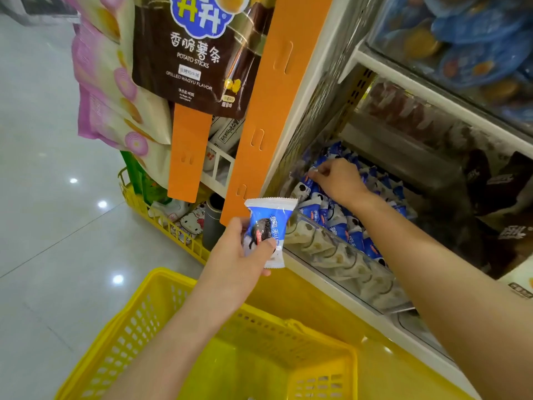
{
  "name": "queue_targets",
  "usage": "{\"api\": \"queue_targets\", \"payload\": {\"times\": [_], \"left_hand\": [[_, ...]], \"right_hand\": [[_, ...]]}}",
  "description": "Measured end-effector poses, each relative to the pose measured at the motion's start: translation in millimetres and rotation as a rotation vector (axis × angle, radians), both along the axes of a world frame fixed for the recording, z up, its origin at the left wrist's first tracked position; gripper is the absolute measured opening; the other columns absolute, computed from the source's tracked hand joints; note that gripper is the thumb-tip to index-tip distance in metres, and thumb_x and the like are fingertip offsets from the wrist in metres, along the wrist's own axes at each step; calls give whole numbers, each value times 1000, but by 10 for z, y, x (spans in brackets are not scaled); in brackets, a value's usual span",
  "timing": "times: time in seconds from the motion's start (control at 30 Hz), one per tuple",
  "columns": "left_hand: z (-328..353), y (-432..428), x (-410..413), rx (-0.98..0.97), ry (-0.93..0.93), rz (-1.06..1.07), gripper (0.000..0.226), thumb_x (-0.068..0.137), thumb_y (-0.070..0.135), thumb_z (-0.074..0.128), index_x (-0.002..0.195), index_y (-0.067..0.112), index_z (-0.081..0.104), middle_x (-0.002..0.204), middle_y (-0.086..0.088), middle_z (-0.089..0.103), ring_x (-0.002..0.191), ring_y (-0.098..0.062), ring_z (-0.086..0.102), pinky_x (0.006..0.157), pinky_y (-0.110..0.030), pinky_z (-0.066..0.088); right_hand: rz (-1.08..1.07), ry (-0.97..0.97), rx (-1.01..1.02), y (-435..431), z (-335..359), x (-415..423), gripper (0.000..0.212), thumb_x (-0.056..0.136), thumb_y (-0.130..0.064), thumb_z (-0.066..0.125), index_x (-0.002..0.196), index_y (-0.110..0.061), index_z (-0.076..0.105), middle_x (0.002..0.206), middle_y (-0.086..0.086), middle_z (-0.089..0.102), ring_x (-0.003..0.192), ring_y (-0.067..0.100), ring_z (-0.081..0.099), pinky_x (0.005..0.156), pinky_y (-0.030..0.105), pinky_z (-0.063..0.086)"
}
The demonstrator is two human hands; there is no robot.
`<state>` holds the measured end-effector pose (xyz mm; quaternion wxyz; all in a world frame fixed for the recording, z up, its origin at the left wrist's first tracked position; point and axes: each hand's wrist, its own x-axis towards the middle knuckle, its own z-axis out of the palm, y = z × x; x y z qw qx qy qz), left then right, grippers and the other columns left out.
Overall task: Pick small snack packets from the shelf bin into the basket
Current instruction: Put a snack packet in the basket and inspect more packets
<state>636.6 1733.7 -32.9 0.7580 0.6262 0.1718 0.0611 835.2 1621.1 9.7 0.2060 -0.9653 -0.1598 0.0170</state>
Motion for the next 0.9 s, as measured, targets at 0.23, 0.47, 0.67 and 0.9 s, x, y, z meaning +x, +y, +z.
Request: {"api": "queue_targets", "payload": {"times": [0.23, 0.47, 0.67, 0.9], "left_hand": [[-12, -8, 45, -43, 56, -42, 27, 88, 13, 58, 113, 18, 49, 104, 1, 62, 73, -8, 66, 56, -25, 56], [-9, -8, 31, -165, 157, -51, 26, 88, 11, 58, 112, 15, 49, 106, -4, 60, 76, -12, 63, 47, -22, 53], [133, -60, -67, -414, 167, -101, 34, 87, 40, 53, 111, 18, 60, 102, -6, 67, 76, -20, 70, 56, -35, 58], [190, -126, -256, -502, 30, -362, 49, 66, 30, 71, 111, 14, 64, 103, -12, 70, 86, -22, 69, 68, -34, 56]], "right_hand": [[-38, -28, 185, -53, 10, -31, 14, 91, -21, 57, 78, -19, 63, 81, 0, 63, 82, 18, 61, 76, 31, 49], [-118, -51, 720, -309, 375, -564, 15, 93, -18, 54, 80, -23, 59, 80, -2, 62, 69, 3, 64, 53, 11, 51], [20, 193, 899, -407, 396, -1242, 17, 92, -10, 52, 78, -16, 60, 71, -3, 65, 64, 1, 63, 57, 15, 51], [258, 312, 752, -384, 229, -1649, 13, 88, -5, 56, 88, -12, 67, 83, -7, 68, 76, 5, 63, 70, 18, 53]]}}
